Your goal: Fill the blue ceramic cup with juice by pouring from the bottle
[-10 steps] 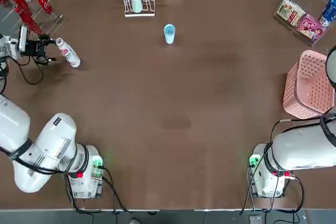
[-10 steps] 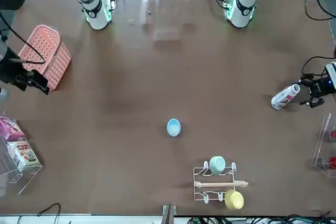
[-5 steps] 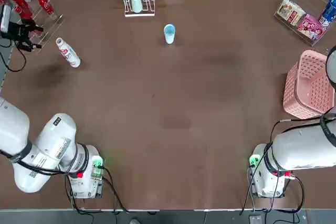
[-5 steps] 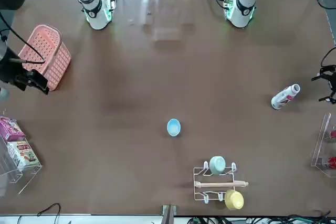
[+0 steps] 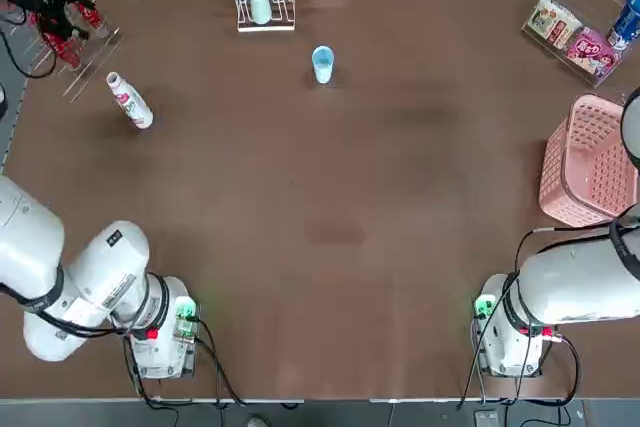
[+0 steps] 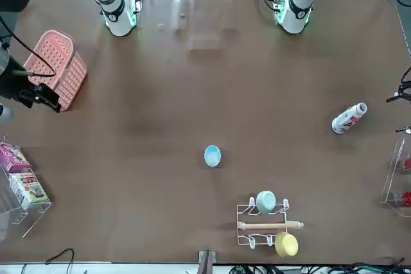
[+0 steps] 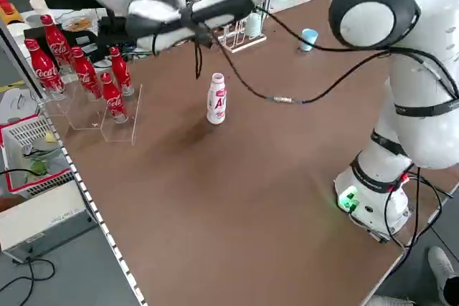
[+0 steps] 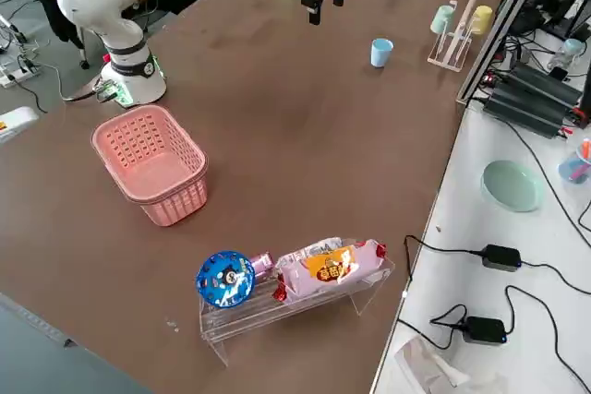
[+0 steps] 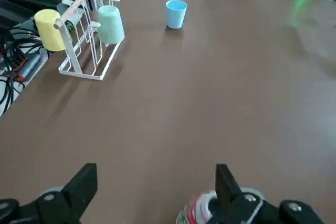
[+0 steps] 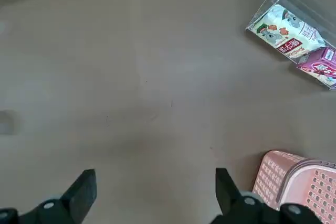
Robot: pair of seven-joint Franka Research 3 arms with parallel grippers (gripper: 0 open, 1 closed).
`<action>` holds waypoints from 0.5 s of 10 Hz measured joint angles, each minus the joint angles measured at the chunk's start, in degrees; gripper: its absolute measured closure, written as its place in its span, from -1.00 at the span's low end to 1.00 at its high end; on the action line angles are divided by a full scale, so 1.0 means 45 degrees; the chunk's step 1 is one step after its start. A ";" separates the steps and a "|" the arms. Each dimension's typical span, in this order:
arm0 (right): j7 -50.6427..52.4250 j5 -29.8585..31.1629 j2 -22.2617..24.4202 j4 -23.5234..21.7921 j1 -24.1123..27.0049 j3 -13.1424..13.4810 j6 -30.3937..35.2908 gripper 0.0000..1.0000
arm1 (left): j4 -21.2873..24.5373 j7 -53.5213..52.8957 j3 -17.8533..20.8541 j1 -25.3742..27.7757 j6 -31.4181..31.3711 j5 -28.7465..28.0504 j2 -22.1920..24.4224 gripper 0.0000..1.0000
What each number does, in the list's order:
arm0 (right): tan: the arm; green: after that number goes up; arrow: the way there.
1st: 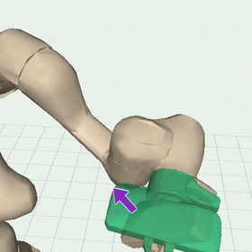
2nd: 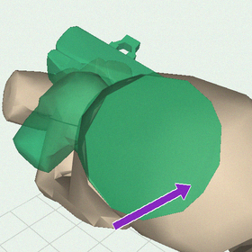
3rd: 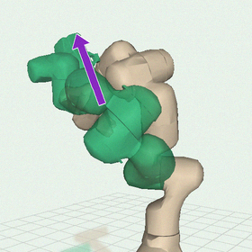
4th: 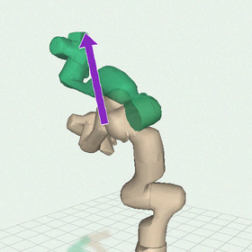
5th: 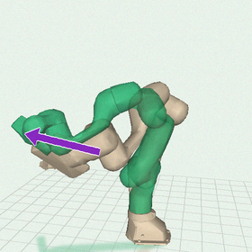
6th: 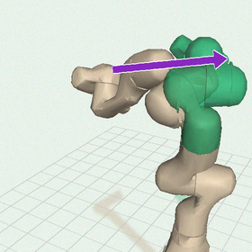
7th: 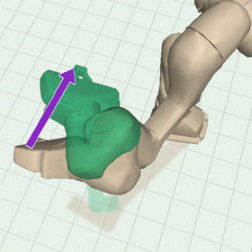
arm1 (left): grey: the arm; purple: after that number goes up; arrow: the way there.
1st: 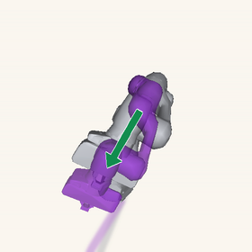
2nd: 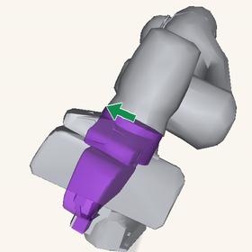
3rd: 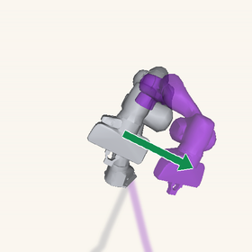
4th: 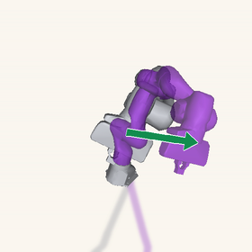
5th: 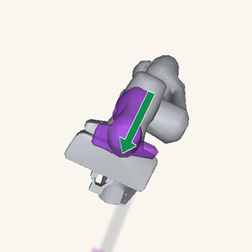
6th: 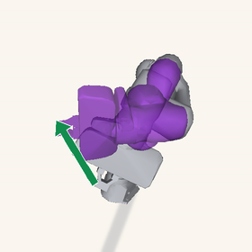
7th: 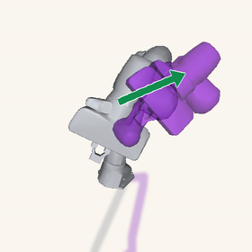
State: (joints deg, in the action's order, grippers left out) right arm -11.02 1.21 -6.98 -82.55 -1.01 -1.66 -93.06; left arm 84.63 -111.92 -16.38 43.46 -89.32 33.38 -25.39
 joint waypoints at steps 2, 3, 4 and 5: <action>0.0000 0.0000 0.0002 0.0000 -0.0002 -0.0002 0.0001 -1.00 | -0.0052 0.2726 -0.0010 -0.1487 -0.0526 -0.0578 0.0800 -0.99; 0.0000 0.0000 0.0002 0.0000 -0.0002 -0.0003 0.0001 -1.00 | -0.0057 0.4013 -0.0010 -0.2161 -0.0819 -0.0811 0.1147 -0.99; 0.0000 0.0000 0.0002 0.0000 -0.0004 -0.0005 0.0001 -1.00 | -0.0059 0.5400 -0.0008 -0.2788 -0.1119 -0.1108 0.1452 -0.99; 0.0000 0.0000 0.0002 -0.0001 -0.0006 -0.0009 0.0002 -1.00 | -0.0060 0.6875 -0.0004 -0.3374 -0.1326 -0.1515 0.1682 -0.99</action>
State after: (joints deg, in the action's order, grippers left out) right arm -11.03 1.21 -6.98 -82.55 -1.04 -1.70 -93.05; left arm 84.36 -80.98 -16.40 28.28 -95.29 26.56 -17.82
